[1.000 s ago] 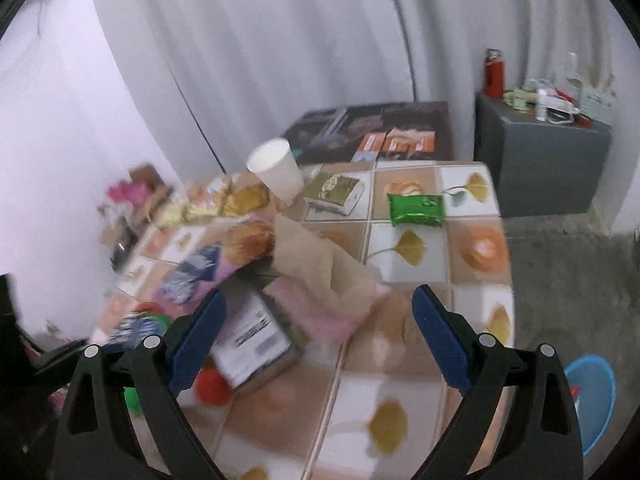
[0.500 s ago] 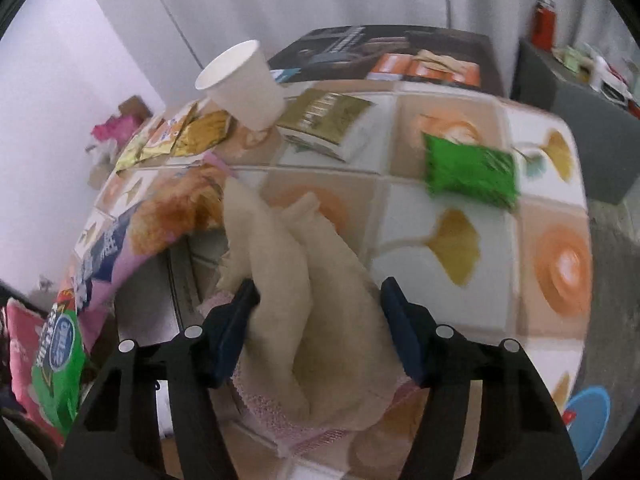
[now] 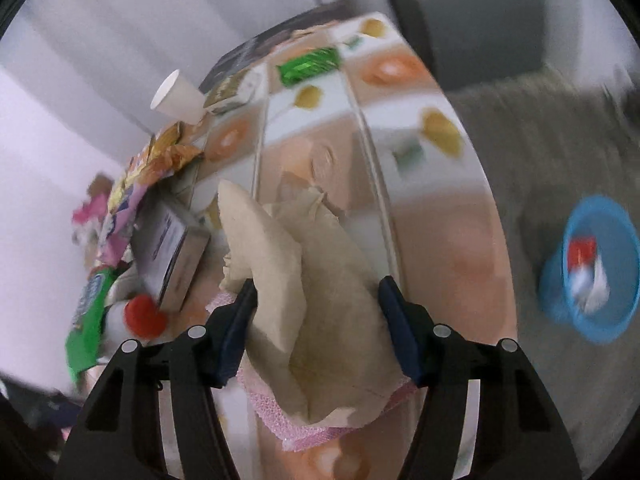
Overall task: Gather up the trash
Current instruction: 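Grasp the crumpled beige paper with the right gripper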
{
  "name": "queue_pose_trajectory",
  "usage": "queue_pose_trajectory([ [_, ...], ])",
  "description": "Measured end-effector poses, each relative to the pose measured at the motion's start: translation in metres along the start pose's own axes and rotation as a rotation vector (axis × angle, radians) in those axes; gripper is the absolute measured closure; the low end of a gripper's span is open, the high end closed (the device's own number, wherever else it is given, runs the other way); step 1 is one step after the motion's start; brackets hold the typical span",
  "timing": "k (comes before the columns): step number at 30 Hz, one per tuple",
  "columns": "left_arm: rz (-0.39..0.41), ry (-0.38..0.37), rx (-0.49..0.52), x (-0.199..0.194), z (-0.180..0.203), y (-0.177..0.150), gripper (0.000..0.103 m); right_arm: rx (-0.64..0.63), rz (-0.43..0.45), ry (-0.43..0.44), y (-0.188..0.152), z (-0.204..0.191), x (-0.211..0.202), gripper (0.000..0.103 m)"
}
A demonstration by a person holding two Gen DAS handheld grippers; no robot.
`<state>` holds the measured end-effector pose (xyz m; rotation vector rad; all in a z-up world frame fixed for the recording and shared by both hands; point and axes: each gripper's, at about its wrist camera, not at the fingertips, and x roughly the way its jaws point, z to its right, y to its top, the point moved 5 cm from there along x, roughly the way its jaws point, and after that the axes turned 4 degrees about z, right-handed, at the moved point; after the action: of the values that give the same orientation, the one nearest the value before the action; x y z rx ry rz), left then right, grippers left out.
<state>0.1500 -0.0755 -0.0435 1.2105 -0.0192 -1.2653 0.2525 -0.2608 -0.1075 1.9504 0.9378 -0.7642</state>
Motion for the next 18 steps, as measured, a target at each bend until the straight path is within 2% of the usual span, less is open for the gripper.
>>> queue_pose_trajectory([
  [4,-0.052,-0.010,-0.002,0.016,0.007,-0.024,0.026,0.140,0.006,0.048,-0.034,0.000,-0.013,0.049],
  [6,-0.077,-0.005,-0.015,0.023,0.004,-0.032,0.026,0.171,-0.010,0.080,-0.043,-0.002,-0.013,0.049],
  [9,-0.091,-0.001,-0.045,0.030,-0.003,-0.038,0.026,0.187,-0.033,0.117,-0.044,-0.004,-0.014,0.049],
  [14,-0.091,0.016,-0.095,0.036,-0.017,-0.041,0.026,0.164,0.006,0.079,-0.036,0.000,-0.027,0.050],
  [16,-0.096,0.016,-0.112,0.038,-0.020,-0.042,0.026,0.159,0.016,0.062,-0.035,0.004,-0.030,0.064],
  [17,-0.098,0.018,-0.116,0.040,-0.022,-0.042,0.026,0.167,0.023,0.056,-0.035,0.007,-0.033,0.075],
  [18,-0.099,0.020,-0.121,0.041,-0.023,-0.042,0.026,0.181,0.041,0.046,-0.034,0.013,-0.037,0.081],
])
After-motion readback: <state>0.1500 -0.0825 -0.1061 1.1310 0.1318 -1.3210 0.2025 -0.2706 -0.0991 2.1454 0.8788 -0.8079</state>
